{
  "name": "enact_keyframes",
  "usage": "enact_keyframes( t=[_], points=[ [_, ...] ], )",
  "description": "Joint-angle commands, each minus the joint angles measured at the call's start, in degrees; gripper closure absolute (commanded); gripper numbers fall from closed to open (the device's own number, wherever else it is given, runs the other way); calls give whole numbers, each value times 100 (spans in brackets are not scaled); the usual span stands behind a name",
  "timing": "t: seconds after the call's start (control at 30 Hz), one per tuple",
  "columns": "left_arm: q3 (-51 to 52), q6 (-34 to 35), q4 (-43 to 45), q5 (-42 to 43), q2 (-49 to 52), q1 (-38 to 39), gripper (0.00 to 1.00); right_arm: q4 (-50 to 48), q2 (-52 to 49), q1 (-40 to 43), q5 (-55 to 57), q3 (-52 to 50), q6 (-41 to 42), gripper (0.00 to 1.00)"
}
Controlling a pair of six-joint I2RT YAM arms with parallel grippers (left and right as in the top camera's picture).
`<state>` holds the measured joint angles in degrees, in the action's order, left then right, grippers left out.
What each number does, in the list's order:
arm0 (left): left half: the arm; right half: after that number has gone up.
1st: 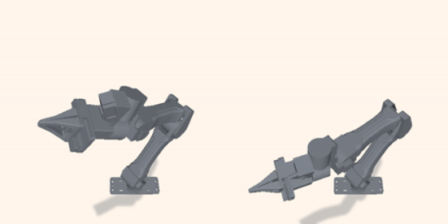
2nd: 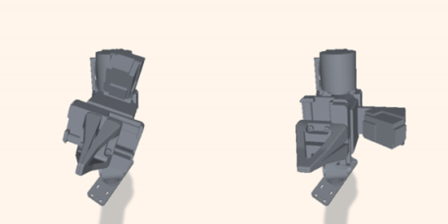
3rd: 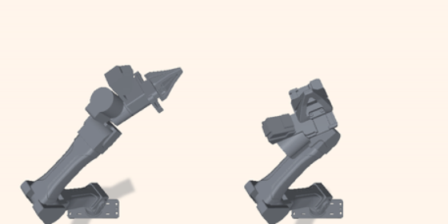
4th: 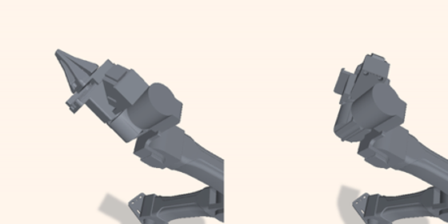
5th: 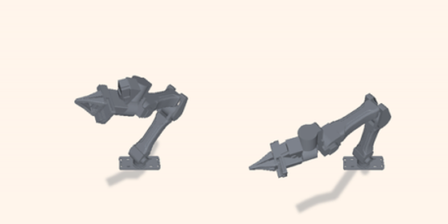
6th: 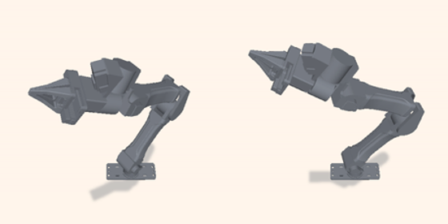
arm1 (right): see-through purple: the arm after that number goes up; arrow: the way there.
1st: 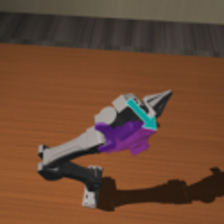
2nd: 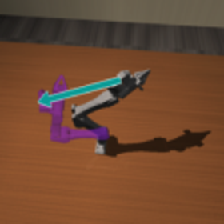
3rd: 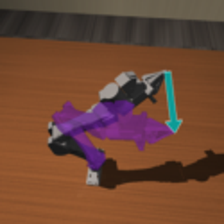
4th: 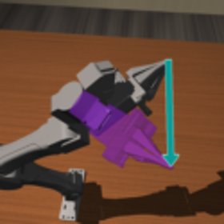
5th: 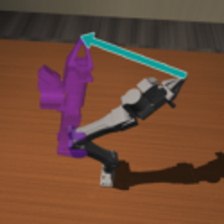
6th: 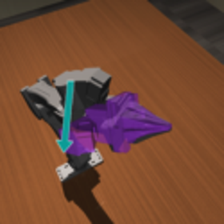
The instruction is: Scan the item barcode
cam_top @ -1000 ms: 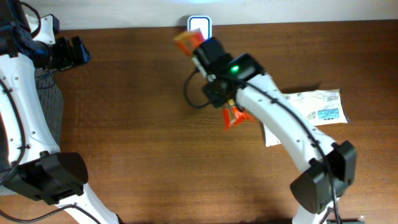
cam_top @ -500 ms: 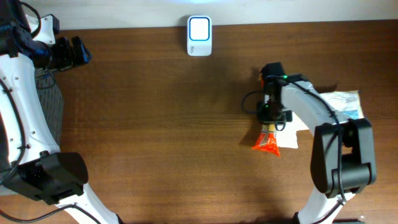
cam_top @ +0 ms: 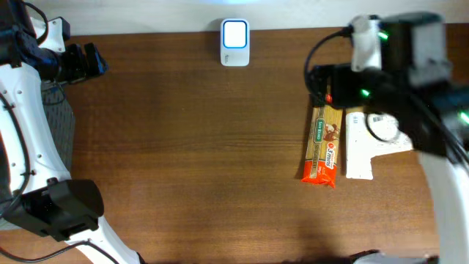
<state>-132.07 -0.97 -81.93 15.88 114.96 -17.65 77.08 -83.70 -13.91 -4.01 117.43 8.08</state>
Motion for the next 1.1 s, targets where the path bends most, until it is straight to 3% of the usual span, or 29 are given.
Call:
enact_keyframes(
  t=[0.0, 0.13, 0.2, 0.3, 0.37, 0.5, 0.6, 0.73, 0.93, 1.03, 1.07],
  points=[
    [-39, 13, -2, 24, -55, -15, 1, 118, 330, -22, 15, 2, -35, 1],
    [-39, 13, -2, 24, -55, -15, 1, 369, 1346, -22, 470, 2, -33, 1],
    [-39, 13, -2, 24, -55, -15, 1, 883, 1950, -20, 1285, -4, -33, 1],
    [-39, 13, -2, 24, -55, -15, 1, 719, 2857, 695, 1523, -667, -39, 1],
    [-39, 13, -2, 24, -55, -15, 1, -133, 3683, 1224, 1517, -1980, -278, 1],
    [-39, 13, -2, 24, -55, -15, 1, -3381, 5248, 1746, 120, -5250, -1198, 1],
    [-39, 13, -2, 24, -55, -15, 1, -5897, 5967, 1816, -553, -7617, -1187, 1],
    [-39, 13, -4, 24, -55, -15, 1, -7709, 6738, 1794, -407, -9549, -264, 1],
    [-39, 13, -2, 24, -55, -15, 1, -7989, 8258, 1646, -289, -11224, -264, 1],
    [-39, 13, -2, 24, -55, -15, 1, -7897, 8352, 1644, -330, -11718, -264, 1],
    [-39, 13, 0, 24, -55, -15, 1, -7431, 8352, 1644, -328, -11711, -264, 1]
  ],
)
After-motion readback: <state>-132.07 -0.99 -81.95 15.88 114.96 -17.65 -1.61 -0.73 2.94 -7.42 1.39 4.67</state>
